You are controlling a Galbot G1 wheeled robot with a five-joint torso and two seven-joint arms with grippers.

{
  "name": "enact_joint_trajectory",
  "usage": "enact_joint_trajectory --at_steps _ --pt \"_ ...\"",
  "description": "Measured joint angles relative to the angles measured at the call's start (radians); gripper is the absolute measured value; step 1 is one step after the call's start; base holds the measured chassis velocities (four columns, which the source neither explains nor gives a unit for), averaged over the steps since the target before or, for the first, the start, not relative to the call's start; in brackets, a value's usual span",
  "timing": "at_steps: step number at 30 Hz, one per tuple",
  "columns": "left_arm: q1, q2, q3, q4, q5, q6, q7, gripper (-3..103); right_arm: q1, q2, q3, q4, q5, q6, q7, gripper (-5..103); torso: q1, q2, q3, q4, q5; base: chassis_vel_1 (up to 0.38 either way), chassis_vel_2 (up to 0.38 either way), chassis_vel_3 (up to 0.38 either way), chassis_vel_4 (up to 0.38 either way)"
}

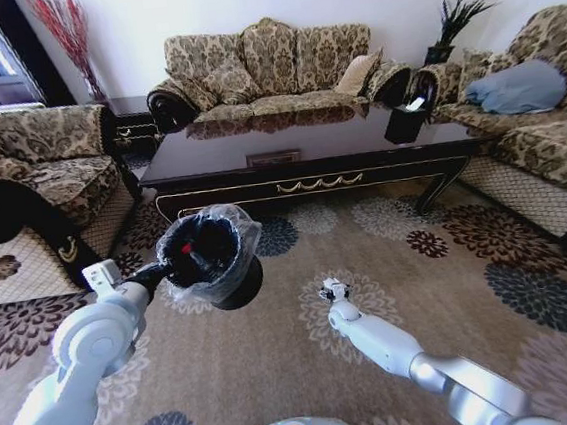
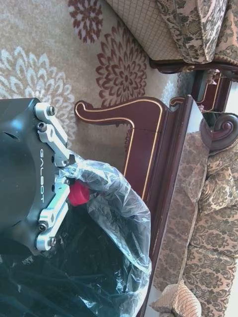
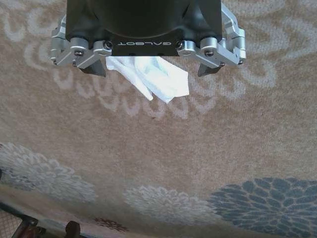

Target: Move to the front of the table and pick up the trash from the floor, then place it into the trash bin.

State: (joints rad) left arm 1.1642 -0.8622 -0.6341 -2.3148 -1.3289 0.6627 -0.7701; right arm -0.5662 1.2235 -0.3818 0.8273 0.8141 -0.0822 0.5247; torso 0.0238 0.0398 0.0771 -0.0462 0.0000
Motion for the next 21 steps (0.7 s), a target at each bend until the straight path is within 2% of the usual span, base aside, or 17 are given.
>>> enact_joint_trajectory --at_steps 8,12,15,16,19,21 --pt "0.002 -0.007 -0.002 -0.009 0.002 0.001 0.0 3 0.017 0.037 0.003 -0.061 -0.015 0.007 -0.035 101 0.0 0.0 0.0 0.0003 0.0 0.0 0.0 0.0 0.0" --pt "0.0 -0.006 -0.002 -0.013 0.003 0.001 0.0 3 0.027 0.055 0.009 -0.091 -0.024 0.01 -0.044 97 0.0 0.0 0.0 0.0002 0.0 0.0 0.0 0.0 0.0" --pt "-0.002 -0.002 -0.002 -0.015 0.003 0.001 0.0 3 0.034 0.064 0.015 -0.112 -0.032 0.01 -0.046 82 0.0 0.0 0.0 0.0002 0.0 0.0 0.0 0.0 0.0" --pt "-0.002 -0.002 -0.002 -0.015 0.003 0.001 0.0 3 0.034 0.064 0.015 -0.112 -0.032 0.01 -0.046 82 0.0 0.0 0.0 0.0002 0.0 0.0 0.0 0.0 0.0" --pt "-0.002 0.0 -0.002 -0.019 0.002 0.001 0.0 3 0.037 0.07 0.026 -0.128 -0.034 0.009 -0.046 66 0.0 0.0 0.0 0.0001 0.0 0.0 0.0 0.0 0.0" --pt "-0.002 0.0 -0.002 -0.02 0.002 0.001 0.0 3 0.037 0.07 0.028 -0.132 -0.037 0.009 -0.047 66 0.0 0.0 0.0 0.0001 0.0 0.0 0.0 0.0 0.0"
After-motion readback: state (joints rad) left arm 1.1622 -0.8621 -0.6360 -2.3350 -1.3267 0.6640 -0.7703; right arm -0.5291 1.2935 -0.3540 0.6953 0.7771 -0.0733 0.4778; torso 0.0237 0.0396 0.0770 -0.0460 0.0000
